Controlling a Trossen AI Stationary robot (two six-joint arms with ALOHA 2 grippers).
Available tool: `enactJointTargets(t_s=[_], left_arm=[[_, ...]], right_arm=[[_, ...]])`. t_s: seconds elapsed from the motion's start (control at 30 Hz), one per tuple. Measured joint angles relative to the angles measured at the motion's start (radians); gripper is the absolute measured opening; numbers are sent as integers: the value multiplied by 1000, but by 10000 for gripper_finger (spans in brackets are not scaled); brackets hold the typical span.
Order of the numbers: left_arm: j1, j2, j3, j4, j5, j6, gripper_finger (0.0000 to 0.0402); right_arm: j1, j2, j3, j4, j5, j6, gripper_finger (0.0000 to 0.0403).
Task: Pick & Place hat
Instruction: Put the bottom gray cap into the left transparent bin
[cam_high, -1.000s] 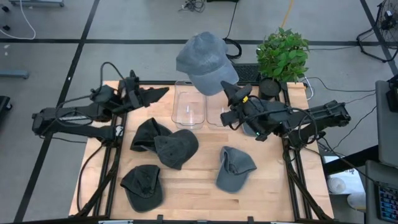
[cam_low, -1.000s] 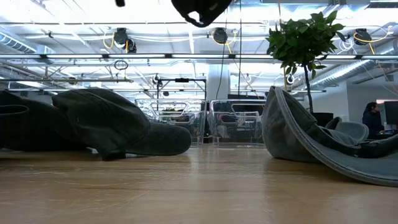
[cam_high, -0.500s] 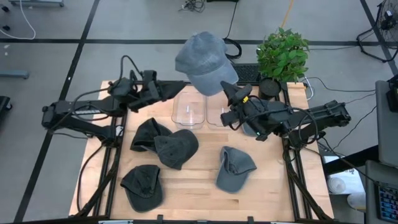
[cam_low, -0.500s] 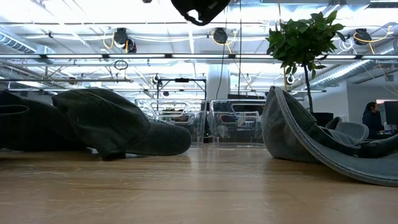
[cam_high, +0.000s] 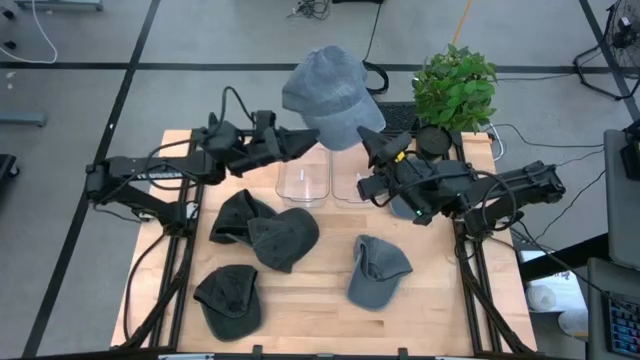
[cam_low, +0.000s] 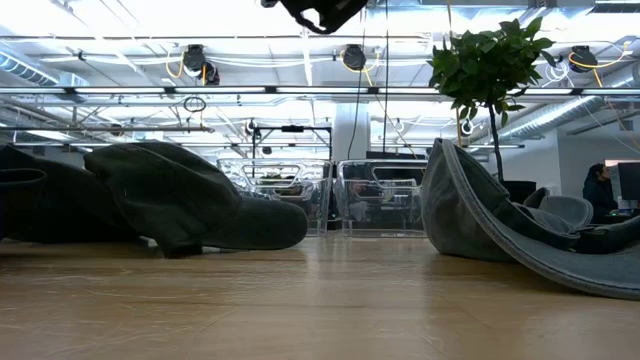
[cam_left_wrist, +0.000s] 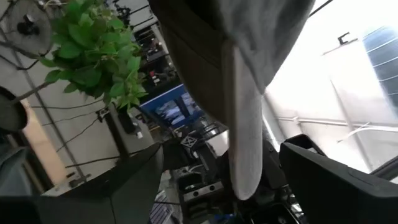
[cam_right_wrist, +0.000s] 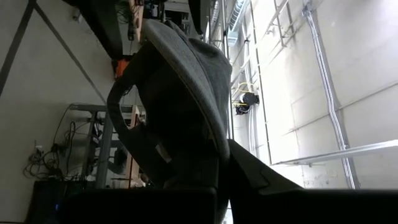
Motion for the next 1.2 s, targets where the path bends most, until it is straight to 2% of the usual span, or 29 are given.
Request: enactJointTargets(t_s=[0.17, 0.4, 0.5, 0.6, 0.87, 1.1, 1.2], left_arm=[[0, 20, 3, 94, -14, -20, 333], [0, 39, 1, 114, 11, -48, 332], [0, 40, 0, 108, 10, -46, 315], [4, 39, 0, 107, 1, -48, 270], [21, 39, 0, 112, 2, -20, 120], [22, 38, 0, 186, 39, 61, 23], [22, 38, 0, 190, 46, 105, 13]], right_arm=[[0, -2, 0, -1, 0, -1, 0], [0, -2, 0, -1, -3, -1, 0], [0, -2, 0, -1, -3, -1, 0], [0, -2, 0, -1, -3, 3, 0], [2, -2, 0, -8, -2, 15, 0], [3, -3, 0, -19, -3, 42, 0], [3, -3, 0, -19, -4, 60, 4]])
